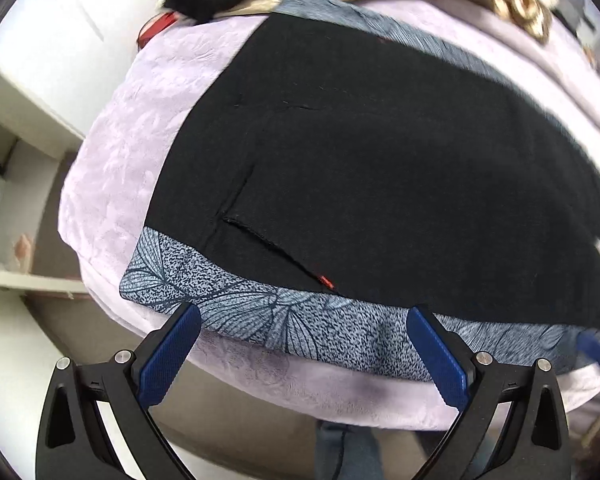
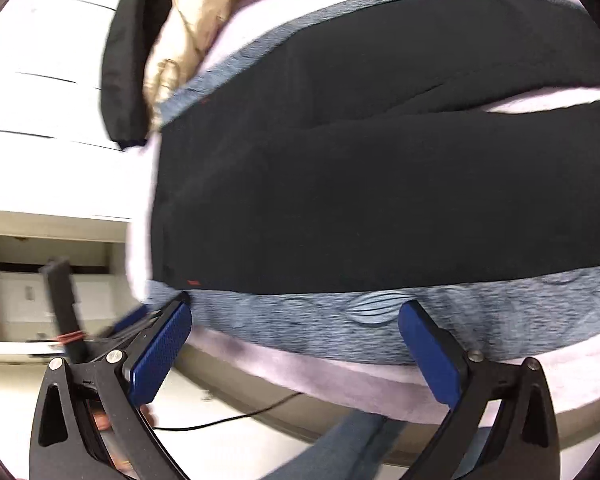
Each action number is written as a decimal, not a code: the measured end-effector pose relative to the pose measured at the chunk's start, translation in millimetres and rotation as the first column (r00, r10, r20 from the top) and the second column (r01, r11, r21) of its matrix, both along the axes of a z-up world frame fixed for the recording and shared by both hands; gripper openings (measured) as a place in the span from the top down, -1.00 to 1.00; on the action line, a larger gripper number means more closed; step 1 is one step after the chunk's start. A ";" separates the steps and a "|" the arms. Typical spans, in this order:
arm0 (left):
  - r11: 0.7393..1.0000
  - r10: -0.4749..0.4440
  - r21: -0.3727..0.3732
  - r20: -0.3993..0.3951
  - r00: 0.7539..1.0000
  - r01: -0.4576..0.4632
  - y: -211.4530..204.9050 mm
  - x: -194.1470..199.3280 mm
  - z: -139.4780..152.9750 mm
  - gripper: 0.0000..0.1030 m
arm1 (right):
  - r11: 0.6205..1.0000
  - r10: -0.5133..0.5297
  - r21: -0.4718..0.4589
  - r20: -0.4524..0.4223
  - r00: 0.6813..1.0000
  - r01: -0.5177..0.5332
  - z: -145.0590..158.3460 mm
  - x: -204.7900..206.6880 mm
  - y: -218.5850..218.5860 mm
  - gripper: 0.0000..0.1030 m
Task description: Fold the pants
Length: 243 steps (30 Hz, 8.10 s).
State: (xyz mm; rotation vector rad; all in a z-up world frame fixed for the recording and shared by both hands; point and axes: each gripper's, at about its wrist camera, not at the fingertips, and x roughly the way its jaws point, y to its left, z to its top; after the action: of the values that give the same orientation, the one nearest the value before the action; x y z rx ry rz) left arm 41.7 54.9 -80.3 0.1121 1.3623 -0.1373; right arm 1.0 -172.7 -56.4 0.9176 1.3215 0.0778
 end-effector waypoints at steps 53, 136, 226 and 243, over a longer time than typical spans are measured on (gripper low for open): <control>0.928 0.214 -0.300 -0.051 0.976 -0.219 34.8 53.1 27.7 0.47 | 0.973 -0.134 0.198 0.065 0.989 0.118 -9.3 18.0 -40.4 0.86; 0.886 -0.425 -0.118 0.180 0.887 0.448 -512.0 112.2 7.9 -0.36 | 0.856 -0.517 0.086 0.114 0.848 0.510 -8.1 -54.0 -511.7 -0.37; 0.998 -0.062 -0.013 0.183 0.981 0.066 -4.3 168.4 -62.4 -0.70 | 0.566 0.799 -0.339 0.002 0.601 -0.751 -57.0 380.8 125.4 0.90; 0.997 -0.053 -0.054 0.093 0.994 0.058 16.7 157.0 -39.8 -0.71 | 0.883 0.465 -0.127 0.096 0.880 -0.453 -10.4 319.0 10.2 0.31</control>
State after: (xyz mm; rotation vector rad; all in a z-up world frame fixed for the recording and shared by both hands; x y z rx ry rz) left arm 198.7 71.6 -120.1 0.1076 1.2639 -0.2144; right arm 320.0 -162.6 -66.9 0.4872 1.3903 0.4275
